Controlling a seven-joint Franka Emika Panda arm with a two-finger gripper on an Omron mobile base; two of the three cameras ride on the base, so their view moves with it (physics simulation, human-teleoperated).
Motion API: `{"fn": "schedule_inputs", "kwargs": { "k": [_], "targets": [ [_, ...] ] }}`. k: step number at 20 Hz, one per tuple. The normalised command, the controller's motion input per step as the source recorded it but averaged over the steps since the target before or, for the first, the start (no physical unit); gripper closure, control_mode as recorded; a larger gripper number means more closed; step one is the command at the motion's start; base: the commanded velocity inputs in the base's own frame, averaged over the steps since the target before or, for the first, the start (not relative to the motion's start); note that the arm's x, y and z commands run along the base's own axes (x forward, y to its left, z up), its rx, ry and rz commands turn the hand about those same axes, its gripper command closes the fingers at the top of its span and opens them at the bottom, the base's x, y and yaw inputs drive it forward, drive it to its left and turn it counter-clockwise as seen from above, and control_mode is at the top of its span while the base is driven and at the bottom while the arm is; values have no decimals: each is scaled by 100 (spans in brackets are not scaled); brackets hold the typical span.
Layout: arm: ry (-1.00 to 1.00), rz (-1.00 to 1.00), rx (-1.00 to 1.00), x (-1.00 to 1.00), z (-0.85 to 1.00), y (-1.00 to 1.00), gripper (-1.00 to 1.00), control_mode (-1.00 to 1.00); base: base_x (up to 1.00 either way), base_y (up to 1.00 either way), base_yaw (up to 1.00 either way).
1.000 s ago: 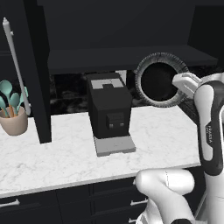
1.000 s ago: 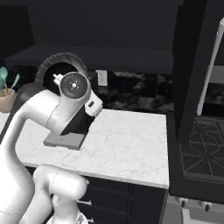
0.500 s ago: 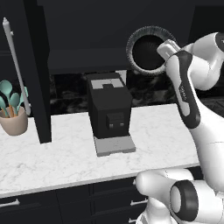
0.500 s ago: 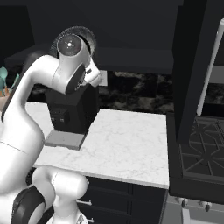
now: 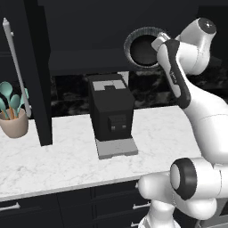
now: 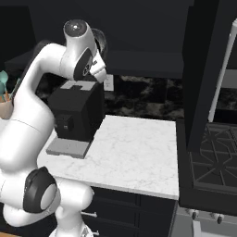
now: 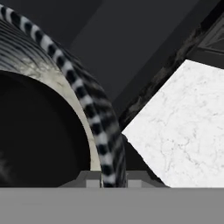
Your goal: Pick up the bowls on the counter and stack them on top of one another in the open cabinet. Place the smaller bowl on top of the larger bowl.
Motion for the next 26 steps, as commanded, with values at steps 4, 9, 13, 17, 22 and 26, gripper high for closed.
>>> {"fn": "schedule_inputs", "kwargs": {
  "k": [4, 9, 13, 17, 22, 26],
  "targets": [
    [0, -4, 1, 73, -1, 0, 100, -100, 0, 0, 0],
    [6, -6, 0, 89, 0, 0, 100, -100, 0, 0, 0],
    [6, -2, 0, 56, 0, 0, -100, -100, 0, 0, 0],
    [-16, 0, 0, -21, 0, 0, -100, -100, 0, 0, 0],
    [-40, 0, 0, -62, 6, 0, -100, -100, 0, 0, 0],
    [-65, 0, 0, -100, 3, 0, -100, -100, 0, 0, 0]
  ]
}}
